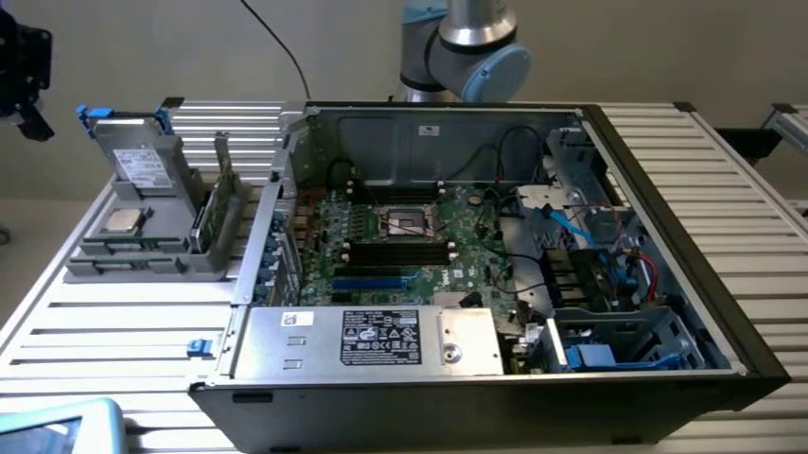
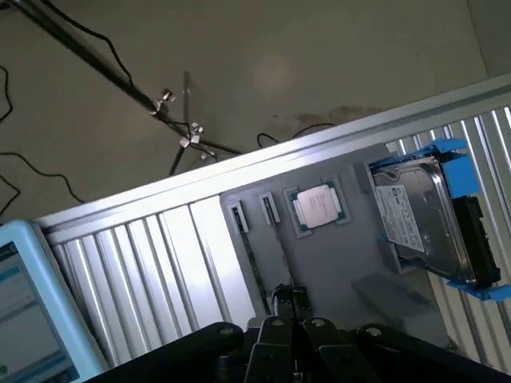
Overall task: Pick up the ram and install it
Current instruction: 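Pick up the ram and move it above insertion slot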
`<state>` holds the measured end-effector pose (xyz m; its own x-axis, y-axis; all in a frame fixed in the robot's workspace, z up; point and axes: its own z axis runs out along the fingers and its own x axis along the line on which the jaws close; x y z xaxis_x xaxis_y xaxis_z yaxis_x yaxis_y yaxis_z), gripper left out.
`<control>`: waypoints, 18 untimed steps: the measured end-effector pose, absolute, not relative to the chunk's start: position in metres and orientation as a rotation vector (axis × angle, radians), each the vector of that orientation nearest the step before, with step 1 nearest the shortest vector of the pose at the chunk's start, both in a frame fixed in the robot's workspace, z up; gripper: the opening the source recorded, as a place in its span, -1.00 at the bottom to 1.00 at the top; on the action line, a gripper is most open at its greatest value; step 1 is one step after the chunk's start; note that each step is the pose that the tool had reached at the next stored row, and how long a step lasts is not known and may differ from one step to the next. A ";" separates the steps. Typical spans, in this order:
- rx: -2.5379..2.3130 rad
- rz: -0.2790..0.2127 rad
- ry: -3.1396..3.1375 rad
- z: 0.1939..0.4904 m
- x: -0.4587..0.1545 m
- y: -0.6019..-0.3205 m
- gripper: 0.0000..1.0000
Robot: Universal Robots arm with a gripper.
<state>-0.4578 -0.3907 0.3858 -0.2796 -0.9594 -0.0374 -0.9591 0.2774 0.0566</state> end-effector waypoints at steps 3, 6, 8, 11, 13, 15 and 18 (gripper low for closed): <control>1.951 -0.103 -2.454 0.386 -0.458 -0.391 -0.78; 1.998 -0.100 -2.417 0.386 -0.458 -0.390 -0.78; 1.998 -0.100 -2.416 0.386 -0.458 -0.391 -0.78; 1.999 -0.100 -2.416 0.386 -0.458 -0.391 -0.78; 1.999 -0.099 -2.417 0.386 -0.458 -0.391 -0.78; 2.005 -0.094 -2.415 0.386 -0.459 -0.390 -0.78; 2.033 -0.082 -2.401 0.386 -0.459 -0.389 -0.78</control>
